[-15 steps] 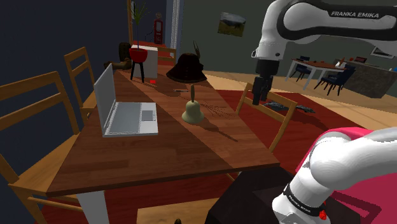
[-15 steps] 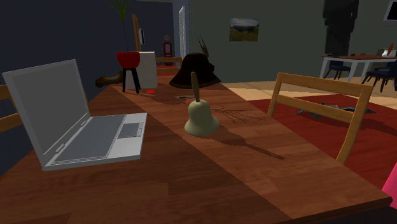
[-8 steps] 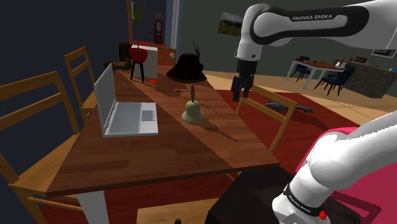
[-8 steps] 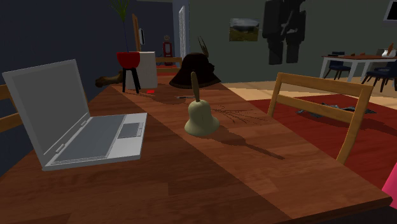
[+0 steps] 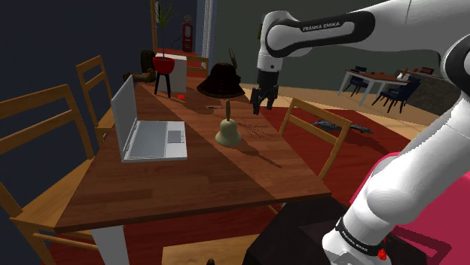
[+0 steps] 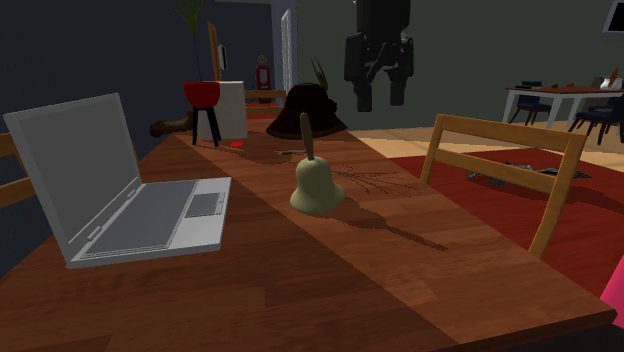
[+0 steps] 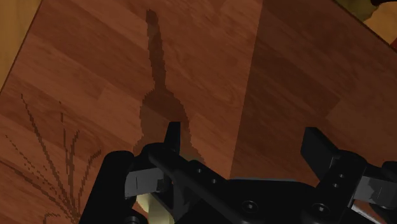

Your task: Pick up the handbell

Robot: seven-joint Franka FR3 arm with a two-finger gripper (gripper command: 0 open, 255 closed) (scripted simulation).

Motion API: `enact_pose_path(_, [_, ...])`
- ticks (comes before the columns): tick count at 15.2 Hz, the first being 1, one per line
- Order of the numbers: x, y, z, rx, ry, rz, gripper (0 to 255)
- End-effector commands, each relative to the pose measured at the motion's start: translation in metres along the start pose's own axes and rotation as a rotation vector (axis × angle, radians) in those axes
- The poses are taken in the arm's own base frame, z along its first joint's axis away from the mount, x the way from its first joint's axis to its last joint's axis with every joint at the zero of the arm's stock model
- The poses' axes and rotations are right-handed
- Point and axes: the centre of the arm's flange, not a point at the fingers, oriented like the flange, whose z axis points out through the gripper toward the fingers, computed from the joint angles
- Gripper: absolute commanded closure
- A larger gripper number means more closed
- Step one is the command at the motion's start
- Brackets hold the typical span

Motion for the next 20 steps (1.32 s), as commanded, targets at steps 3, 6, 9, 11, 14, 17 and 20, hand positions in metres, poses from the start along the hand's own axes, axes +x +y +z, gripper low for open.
enact_pose_path(3, [0.049, 0.004, 0.005, -0.03, 0.021, 0.019, 0])
enact_pose_path(6, [0.086, 0.006, 0.008, -0.052, 0.036, 0.033, 0])
enact_pose_path(9, [0.123, 0.01, 0.01, -0.074, 0.051, 0.047, 0])
enact_pose_path(11, [0.147, 0.012, 0.011, -0.089, 0.06, 0.056, 0])
enact_pose_path(14, [0.184, 0.016, 0.013, -0.111, 0.075, 0.07, 0])
enact_pose_path(17, [0.219, 0.021, 0.013, -0.132, 0.09, 0.084, 0])
enact_pose_path(20, [0.221, 0.021, 0.029, -0.132, 0.09, 0.084, 0])
